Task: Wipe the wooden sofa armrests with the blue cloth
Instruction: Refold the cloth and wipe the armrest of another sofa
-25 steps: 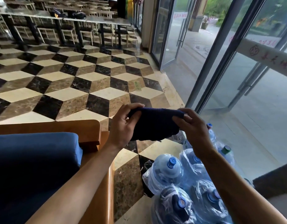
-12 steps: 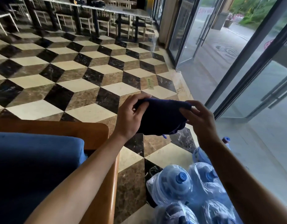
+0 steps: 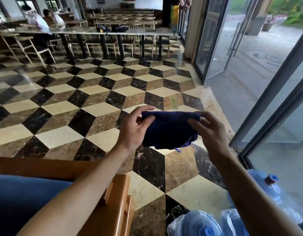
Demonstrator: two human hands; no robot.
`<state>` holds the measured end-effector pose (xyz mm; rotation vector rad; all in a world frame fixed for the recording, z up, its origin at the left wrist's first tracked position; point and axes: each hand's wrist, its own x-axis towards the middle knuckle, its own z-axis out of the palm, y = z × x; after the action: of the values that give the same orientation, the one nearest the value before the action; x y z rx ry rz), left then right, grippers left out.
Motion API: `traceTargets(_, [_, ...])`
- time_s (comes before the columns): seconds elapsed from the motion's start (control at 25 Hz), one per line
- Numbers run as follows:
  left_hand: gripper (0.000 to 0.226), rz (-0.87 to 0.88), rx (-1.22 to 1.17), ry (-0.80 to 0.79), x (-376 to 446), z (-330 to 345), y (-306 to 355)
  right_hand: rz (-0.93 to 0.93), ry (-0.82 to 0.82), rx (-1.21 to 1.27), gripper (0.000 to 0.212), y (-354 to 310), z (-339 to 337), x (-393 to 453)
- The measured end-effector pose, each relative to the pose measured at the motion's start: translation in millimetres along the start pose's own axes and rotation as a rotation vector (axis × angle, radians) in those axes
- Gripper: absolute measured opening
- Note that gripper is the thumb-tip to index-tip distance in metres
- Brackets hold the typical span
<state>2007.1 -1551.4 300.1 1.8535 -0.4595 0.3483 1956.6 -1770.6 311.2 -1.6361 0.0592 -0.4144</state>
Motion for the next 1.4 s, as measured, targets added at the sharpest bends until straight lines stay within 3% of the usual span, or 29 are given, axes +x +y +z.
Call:
traceTargets(0.36, [0.02, -0.03, 0.03, 0.066, 96, 23, -33, -0.015, -0.033, -0.016, 0.021, 17, 3, 109])
traceTargets(1.0, [0.017, -0.032, -0.02, 0.204, 290, -42, -179, -0.025, -0.149, -0.055, 0.011, 58, 153, 330])
traceTargets(1.4, [0.017, -0.058, 0.061, 0.426, 361, -58, -235, -0.009, -0.338, 0.08, 0.007, 95, 220, 450])
